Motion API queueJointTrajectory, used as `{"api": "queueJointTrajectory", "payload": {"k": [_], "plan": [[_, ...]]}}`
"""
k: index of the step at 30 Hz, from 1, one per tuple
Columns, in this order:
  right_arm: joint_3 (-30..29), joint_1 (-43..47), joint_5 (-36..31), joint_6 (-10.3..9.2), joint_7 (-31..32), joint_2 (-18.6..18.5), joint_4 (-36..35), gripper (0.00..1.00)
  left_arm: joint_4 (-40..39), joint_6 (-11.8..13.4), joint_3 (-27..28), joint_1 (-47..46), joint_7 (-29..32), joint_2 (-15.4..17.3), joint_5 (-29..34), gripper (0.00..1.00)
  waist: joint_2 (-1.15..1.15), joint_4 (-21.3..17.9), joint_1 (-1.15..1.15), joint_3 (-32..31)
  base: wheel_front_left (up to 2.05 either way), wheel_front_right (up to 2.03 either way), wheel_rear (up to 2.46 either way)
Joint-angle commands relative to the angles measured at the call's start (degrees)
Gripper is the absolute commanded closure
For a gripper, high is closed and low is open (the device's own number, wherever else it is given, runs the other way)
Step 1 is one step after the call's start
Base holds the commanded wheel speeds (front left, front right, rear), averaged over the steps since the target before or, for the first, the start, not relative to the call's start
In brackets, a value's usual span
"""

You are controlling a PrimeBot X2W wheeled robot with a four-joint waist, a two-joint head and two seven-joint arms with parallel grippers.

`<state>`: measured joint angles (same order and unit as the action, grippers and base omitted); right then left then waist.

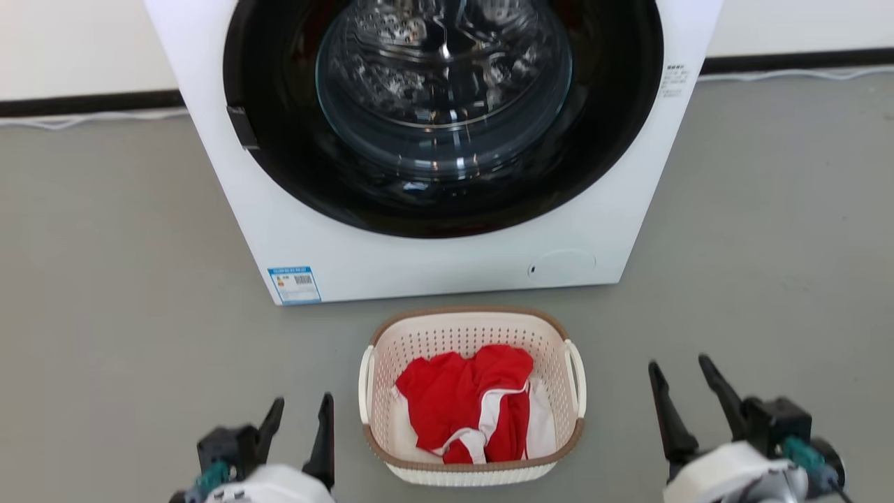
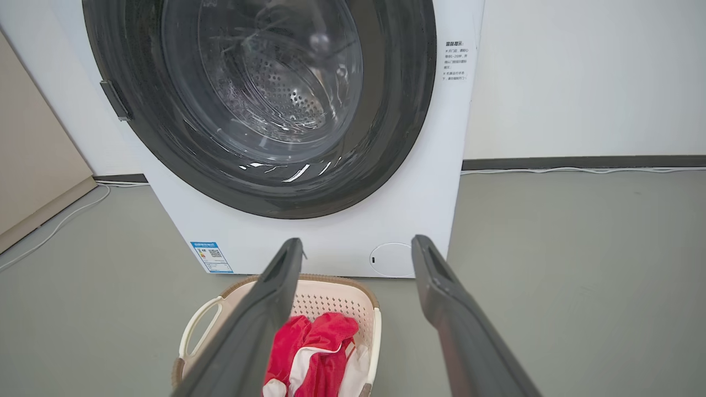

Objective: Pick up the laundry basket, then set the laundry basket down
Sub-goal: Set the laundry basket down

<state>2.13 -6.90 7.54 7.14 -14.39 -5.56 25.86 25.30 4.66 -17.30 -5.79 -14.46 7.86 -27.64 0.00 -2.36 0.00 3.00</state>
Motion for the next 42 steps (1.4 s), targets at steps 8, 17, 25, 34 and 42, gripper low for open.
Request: {"api": "queueJointTrajectory", "payload": {"k": [8, 17, 25, 34, 42], "plan": [[-0.9, 4.9, -1.4, 0.35, -0.6, 0.6, -4.7, 0.00, -5.7, -1.8, 8.3, 5.4, -0.5, -1.6, 5.4, 0.00, 0.00, -0.9, 0.00, -2.4, 0.00, 0.00, 0.00], [-1.7, 6.3, -2.1, 0.35, -0.6, 1.0, -5.6, 0.00, -6.5, -3.9, 12.8, 6.6, -0.5, -3.5, 8.4, 0.00, 0.00, -0.9, 0.00, -2.6, 0.00, 0.00, 0.00], [-1.6, 6.3, -2.2, 0.35, -0.6, 1.2, -5.7, 0.00, -5.6, -5.5, 14.8, 6.5, -0.5, -4.4, 10.0, 0.00, 0.00, -0.8, 0.00, -2.5, 0.00, 0.00, 0.00], [-1.5, 6.1, -2.3, 0.35, -0.6, 1.2, -5.8, 0.00, -5.0, -6.4, 16.0, 6.1, -0.5, -4.8, 10.7, 0.00, 0.00, -0.6, 0.00, -2.0, 0.00, 0.00, 0.00], [0.7, 5.9, 1.2, 0.35, -0.6, 0.1, -5.5, 1.00, -4.9, -6.7, 16.3, 5.7, -0.5, -4.9, 10.9, 0.00, 0.00, -0.3, 0.00, -1.4, 0.00, 0.00, 0.00]]}}
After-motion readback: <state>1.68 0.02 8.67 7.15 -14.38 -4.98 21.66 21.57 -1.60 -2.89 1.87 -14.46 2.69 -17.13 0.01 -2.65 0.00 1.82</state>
